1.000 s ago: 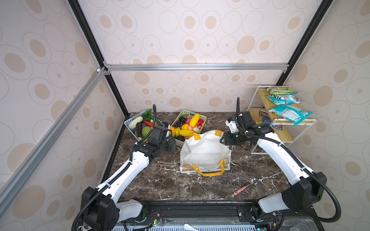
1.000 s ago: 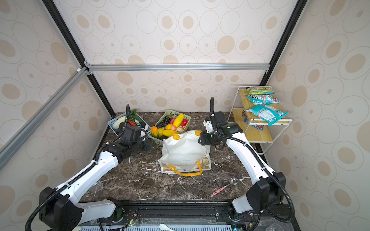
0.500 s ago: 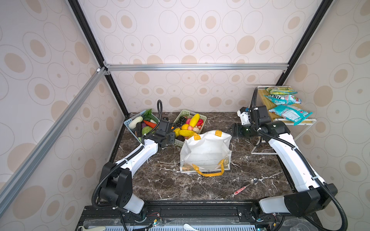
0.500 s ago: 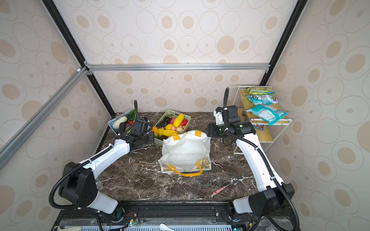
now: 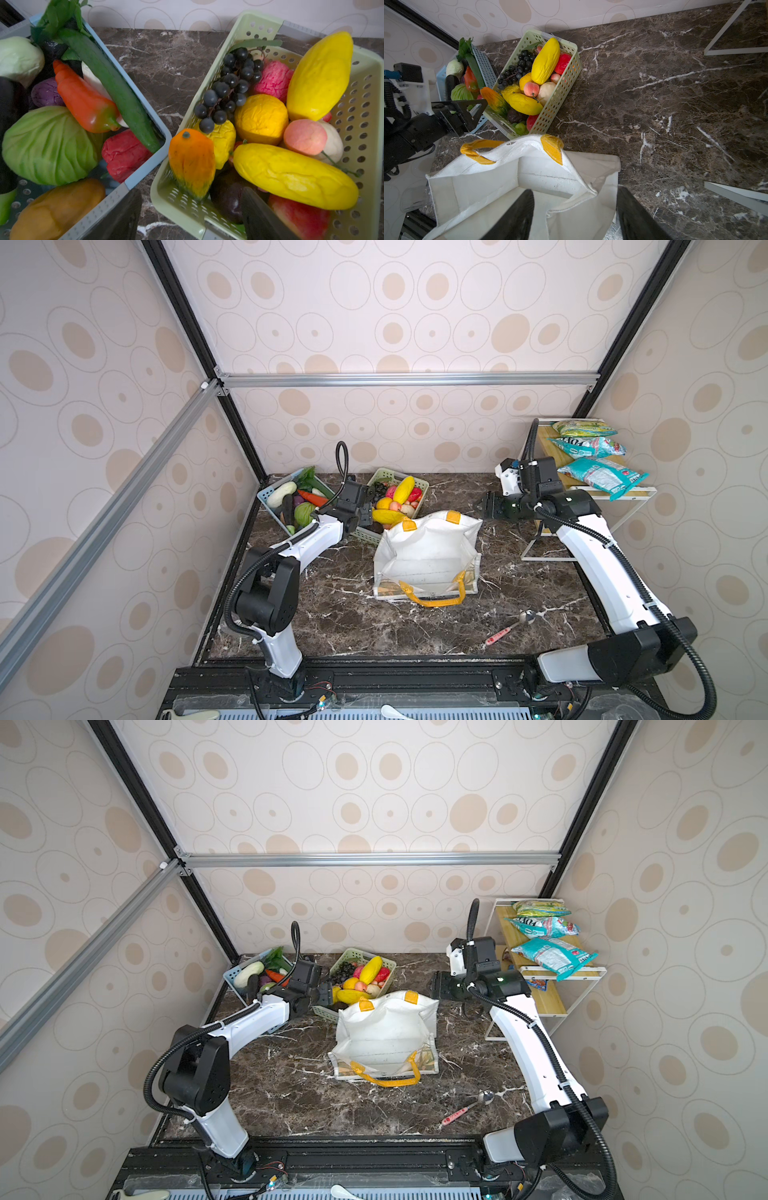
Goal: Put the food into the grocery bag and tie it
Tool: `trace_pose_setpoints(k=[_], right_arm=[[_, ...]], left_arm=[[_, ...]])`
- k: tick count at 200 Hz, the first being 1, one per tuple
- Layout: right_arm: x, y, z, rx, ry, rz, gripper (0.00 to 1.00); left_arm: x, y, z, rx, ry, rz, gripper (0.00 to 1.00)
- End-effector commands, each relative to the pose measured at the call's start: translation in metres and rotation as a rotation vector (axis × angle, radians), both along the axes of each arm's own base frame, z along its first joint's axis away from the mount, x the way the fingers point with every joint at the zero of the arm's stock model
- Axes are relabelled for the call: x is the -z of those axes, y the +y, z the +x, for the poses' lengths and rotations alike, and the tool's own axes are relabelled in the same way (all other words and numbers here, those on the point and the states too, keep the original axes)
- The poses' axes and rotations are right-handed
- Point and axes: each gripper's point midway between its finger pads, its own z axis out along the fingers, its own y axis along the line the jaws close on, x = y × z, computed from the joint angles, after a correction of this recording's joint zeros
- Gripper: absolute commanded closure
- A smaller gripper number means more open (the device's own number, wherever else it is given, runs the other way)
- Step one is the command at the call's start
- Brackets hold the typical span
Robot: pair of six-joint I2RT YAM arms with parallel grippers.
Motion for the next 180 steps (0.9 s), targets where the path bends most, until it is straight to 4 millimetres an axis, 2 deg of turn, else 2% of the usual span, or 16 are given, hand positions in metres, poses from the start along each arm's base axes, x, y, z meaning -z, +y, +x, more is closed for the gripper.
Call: trace_pose_setpoints(k=[1, 41, 77, 119, 150, 180], right_arm=[[-0.004, 0.002, 0.002, -0.004, -0.008, 0.019, 0.34], [-0.003, 0.004, 0.002, -0.012, -0.003, 0.031, 0.34], [0.001, 0.004, 0.001, -0.01, 0.004, 0.029, 0.33], [0.003, 0.006, 0.002, -0.016, 0.008, 0.039, 0.33], [0.004, 0.008, 0.004, -0.021, 0.008, 0.045, 0.33], [0.006, 0.009, 0.006, -0.026, 0.013, 0.049, 0.33]], left_arm=[[-0.009, 0.001, 0.018, -0.031, -0.043, 0.001, 0.25], [-0.005, 0.0, 0.026, -0.023, -0.036, 0.015, 0.26], [-0.017, 0.009, 0.024, -0.029, -0.045, -0.001, 0.26], [-0.028, 0.049, 0.024, -0.126, -0.046, 0.003, 0.26], [-0.023, 0.081, 0.026, -0.242, -0.03, -0.02, 0.28], [-0.014, 0.103, 0.028, -0.368, -0.016, -0.049, 0.28]])
